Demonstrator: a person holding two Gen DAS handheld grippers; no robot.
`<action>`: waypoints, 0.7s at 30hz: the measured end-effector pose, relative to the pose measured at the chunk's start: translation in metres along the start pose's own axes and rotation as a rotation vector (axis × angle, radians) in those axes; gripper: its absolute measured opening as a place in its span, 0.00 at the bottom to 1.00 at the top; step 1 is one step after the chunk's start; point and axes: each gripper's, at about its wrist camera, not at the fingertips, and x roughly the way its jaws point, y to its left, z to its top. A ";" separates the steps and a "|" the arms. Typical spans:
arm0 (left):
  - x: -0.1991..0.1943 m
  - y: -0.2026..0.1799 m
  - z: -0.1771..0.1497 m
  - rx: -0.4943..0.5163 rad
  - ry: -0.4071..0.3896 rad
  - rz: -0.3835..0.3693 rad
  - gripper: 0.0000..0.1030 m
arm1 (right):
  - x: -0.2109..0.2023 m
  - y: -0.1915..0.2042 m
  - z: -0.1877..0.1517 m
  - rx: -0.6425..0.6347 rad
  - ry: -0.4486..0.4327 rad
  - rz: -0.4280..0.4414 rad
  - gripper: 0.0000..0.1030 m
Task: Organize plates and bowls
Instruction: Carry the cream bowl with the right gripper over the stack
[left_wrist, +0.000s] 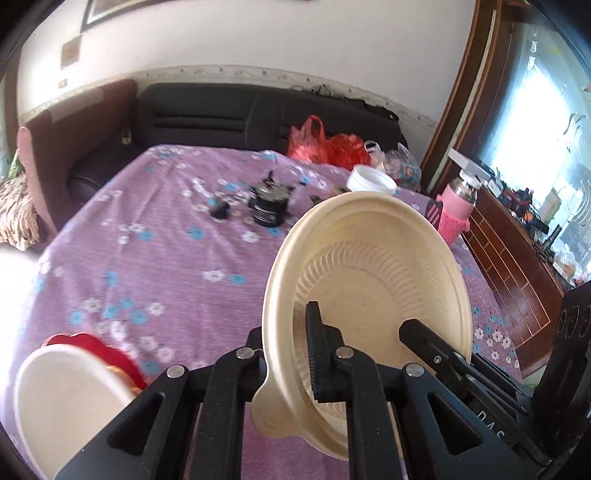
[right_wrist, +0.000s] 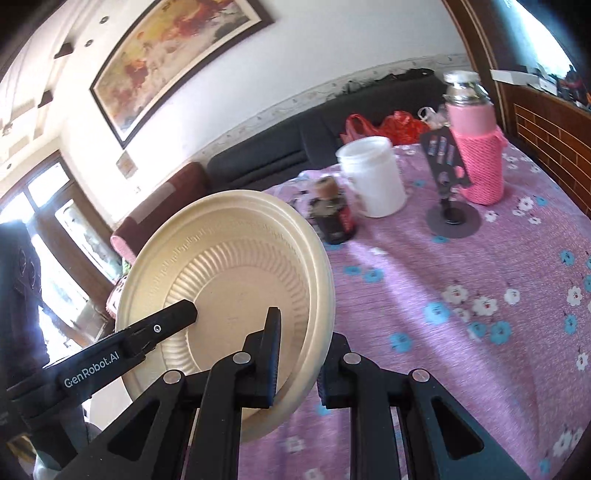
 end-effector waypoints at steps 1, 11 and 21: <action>-0.010 0.008 -0.002 -0.009 -0.013 0.005 0.11 | -0.002 0.007 -0.002 -0.009 0.002 0.009 0.18; -0.083 0.095 -0.030 -0.120 -0.087 0.113 0.11 | 0.004 0.114 -0.035 -0.152 0.060 0.104 0.18; -0.095 0.166 -0.064 -0.202 -0.054 0.220 0.12 | 0.048 0.179 -0.087 -0.237 0.196 0.137 0.20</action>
